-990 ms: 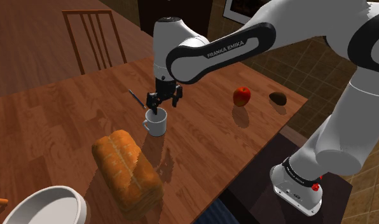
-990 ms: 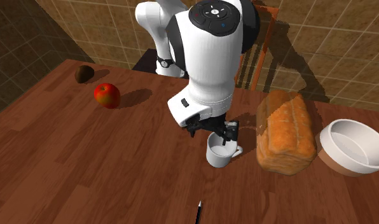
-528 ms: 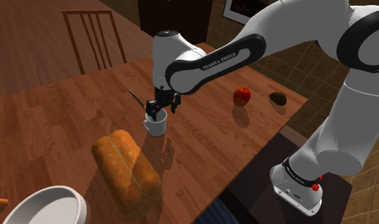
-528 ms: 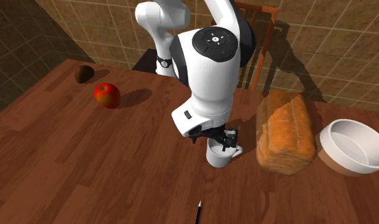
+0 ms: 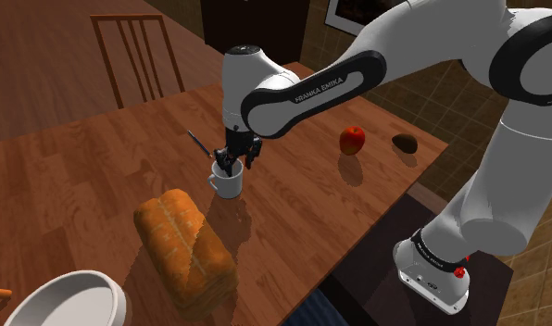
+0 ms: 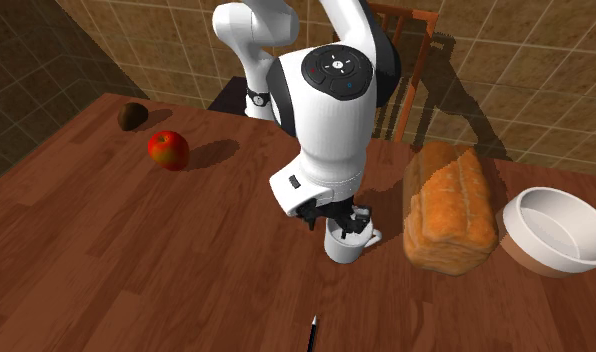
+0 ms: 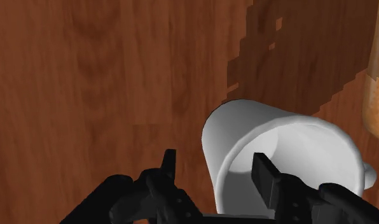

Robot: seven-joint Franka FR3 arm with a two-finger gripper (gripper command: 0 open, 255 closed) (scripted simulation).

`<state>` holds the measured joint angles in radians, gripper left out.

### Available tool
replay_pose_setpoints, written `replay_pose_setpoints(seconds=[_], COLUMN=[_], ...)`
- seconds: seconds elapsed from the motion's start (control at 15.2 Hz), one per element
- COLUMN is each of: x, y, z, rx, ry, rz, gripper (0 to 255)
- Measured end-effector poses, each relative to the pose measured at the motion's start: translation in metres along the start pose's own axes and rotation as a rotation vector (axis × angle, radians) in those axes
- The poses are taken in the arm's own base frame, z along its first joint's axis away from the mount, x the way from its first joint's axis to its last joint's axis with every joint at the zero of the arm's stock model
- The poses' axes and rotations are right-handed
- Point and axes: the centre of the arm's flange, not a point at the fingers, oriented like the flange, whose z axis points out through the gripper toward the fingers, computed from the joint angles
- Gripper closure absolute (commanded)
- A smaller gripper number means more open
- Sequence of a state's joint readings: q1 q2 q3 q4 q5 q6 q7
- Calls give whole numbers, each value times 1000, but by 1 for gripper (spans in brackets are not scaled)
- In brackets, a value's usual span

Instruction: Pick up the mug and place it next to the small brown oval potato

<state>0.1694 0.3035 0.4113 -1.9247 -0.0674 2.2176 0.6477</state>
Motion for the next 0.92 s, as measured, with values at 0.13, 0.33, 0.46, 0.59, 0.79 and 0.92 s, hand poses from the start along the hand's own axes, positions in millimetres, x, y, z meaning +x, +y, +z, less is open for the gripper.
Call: replay_pose_setpoints(seconds=[0.13,0.33,0.46,0.59,0.79,0.92], x=[0,0,0,0,0,0], y=[0,0,0,0,-1,-2], z=[0,0,0,0,-11,-21], rx=[0,0,0,0,0,0], ry=[0,0,0,0,0,0], rz=[0,0,0,0,0,0], gripper=[255,255,255,255,255,255])
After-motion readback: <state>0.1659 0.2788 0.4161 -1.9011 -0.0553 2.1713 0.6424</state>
